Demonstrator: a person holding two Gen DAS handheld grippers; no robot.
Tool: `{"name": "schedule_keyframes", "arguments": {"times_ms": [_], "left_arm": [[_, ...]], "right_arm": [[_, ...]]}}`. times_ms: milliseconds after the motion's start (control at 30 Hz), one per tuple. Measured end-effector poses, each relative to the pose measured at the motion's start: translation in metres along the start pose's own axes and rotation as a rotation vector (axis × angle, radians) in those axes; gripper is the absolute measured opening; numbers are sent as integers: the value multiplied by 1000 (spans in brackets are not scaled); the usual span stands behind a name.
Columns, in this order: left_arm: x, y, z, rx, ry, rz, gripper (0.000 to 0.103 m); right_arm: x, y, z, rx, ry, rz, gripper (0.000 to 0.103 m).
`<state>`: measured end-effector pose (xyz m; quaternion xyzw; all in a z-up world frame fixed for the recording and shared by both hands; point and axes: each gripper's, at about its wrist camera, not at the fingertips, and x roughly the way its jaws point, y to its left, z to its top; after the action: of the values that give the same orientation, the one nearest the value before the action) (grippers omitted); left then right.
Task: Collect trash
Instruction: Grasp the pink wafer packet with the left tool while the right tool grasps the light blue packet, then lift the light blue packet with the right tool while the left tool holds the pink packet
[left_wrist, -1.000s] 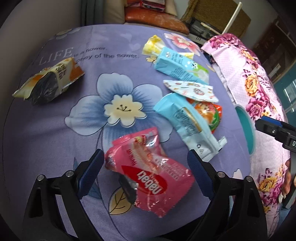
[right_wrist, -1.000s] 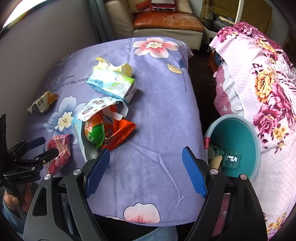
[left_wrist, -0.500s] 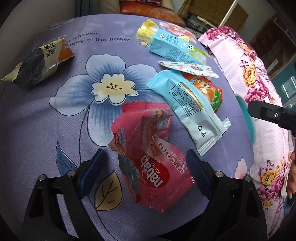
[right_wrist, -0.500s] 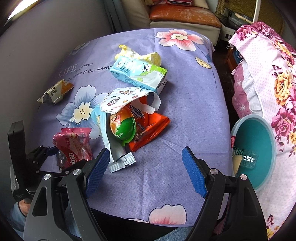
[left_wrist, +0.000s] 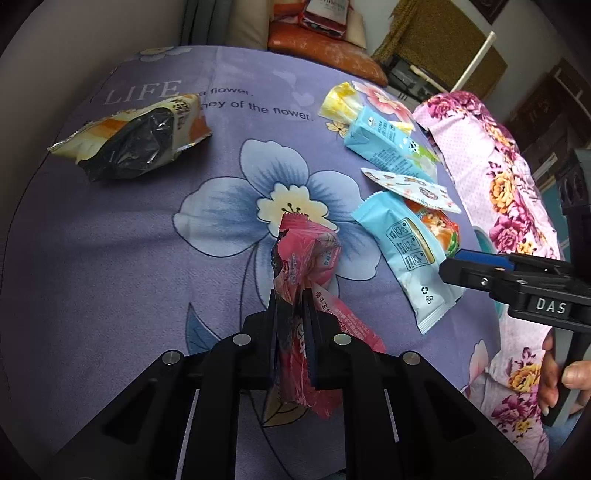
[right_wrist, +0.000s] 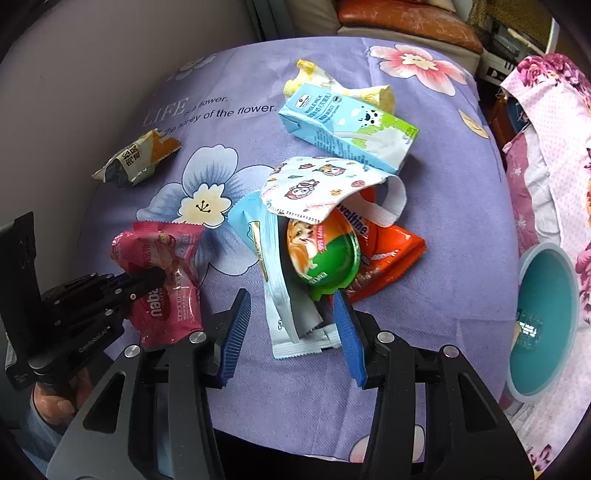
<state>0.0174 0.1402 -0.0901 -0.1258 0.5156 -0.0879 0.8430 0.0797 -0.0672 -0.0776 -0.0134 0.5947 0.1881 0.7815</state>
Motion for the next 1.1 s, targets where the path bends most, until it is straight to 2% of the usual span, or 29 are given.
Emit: {"name": "schedule_keyframes", "arguments": {"times_ms": [200, 233, 333, 367, 467, 633, 800, 1100], "left_arm": [[1, 10, -3, -16, 18, -6, 13], [2, 11, -3, -16, 22, -9, 13], [6, 10, -4, -14, 32, -16, 14], [7, 10, -4, -14, 34, -17, 14], [11, 8, -4, -16, 48, -27, 18], [13, 5, -3, -21, 41, -23, 17], [4, 1, -2, -19, 14, -4, 12], [-17, -11, 8, 0, -37, 11, 11]], "right_arm": [[29, 9, 5, -1, 45, -2, 44], [34, 10, 5, -1, 51, 0, 40], [37, 11, 4, 3, 50, 19, 21], [34, 13, 3, 4, 40, 39, 18], [18, 16, 2, 12, 23, 119, 17], [-11, 25, 3, -19, -41, 152, 17], [-30, 28, 4, -48, -77, 152, 17], [-58, 9, -7, -17, -135, 140, 17]]}}
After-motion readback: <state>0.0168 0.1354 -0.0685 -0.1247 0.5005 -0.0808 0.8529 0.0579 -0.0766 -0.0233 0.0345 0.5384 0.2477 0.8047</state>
